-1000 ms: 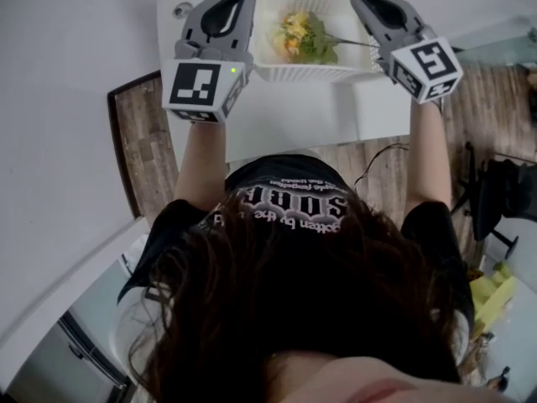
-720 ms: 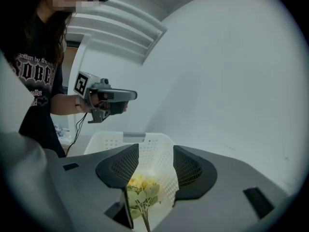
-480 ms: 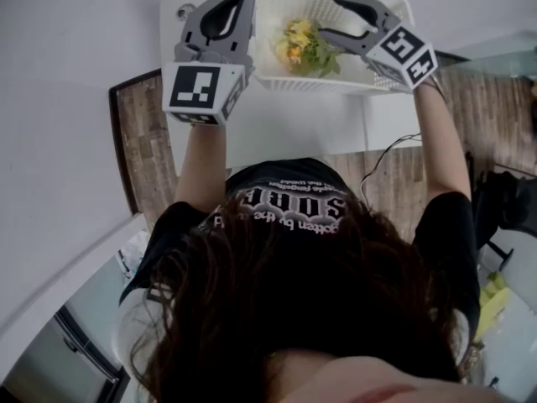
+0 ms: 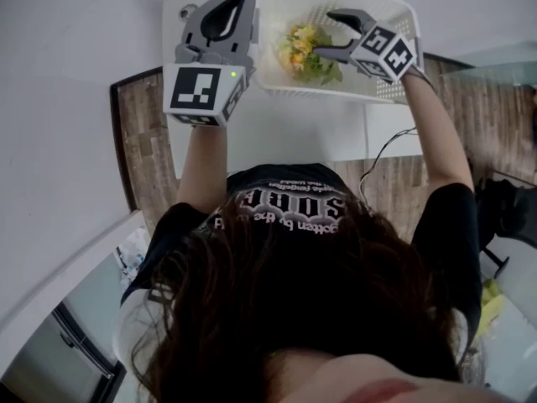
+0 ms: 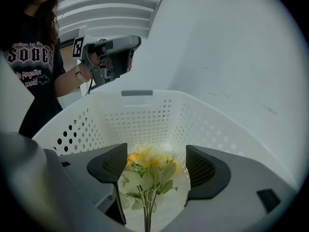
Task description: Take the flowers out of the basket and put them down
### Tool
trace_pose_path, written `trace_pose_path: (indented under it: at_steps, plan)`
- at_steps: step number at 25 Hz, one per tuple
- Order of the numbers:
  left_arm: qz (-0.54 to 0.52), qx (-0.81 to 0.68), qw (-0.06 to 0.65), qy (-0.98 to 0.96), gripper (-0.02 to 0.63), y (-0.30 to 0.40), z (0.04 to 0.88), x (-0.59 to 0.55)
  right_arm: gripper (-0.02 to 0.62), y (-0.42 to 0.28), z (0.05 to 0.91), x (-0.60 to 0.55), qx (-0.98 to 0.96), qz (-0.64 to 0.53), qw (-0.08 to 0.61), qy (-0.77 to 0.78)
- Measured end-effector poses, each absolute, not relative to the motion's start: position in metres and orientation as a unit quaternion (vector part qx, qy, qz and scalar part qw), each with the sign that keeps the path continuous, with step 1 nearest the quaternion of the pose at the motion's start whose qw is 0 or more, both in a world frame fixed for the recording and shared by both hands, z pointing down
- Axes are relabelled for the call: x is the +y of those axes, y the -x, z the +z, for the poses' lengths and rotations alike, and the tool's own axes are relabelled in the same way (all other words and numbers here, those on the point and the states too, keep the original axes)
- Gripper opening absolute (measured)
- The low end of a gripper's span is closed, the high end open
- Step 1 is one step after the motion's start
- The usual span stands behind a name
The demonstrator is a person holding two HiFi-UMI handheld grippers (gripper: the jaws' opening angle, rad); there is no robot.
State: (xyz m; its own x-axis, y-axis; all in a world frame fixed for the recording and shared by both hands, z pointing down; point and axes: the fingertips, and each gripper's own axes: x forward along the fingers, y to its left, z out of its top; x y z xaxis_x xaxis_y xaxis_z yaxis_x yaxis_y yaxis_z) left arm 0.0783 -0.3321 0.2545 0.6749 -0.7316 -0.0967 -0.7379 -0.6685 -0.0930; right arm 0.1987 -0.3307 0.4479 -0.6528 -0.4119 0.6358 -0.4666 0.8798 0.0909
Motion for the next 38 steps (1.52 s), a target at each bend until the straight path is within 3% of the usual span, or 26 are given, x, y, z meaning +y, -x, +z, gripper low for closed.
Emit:
trace_pose_path:
  at_steps: [11,28,38]
  plan:
    - [0.022,0.411,0.062,0.909,0.0,-0.079,0.257,-0.34,0.391,-0.201,0.524,-0.321,-0.883,0.086,0.422,-0.185]
    - [0.015,0.416,0.063,0.907,0.0,-0.074,0.258,-0.35,0.388,-0.209,0.573,-0.31,-0.856,0.128,0.474,-0.16]
    - [0.015,0.424,0.062,0.904,0.0,-0.066,0.259,-0.348,0.228,-0.21,0.576,-0.303,-0.851,0.122,0.493,-0.135]
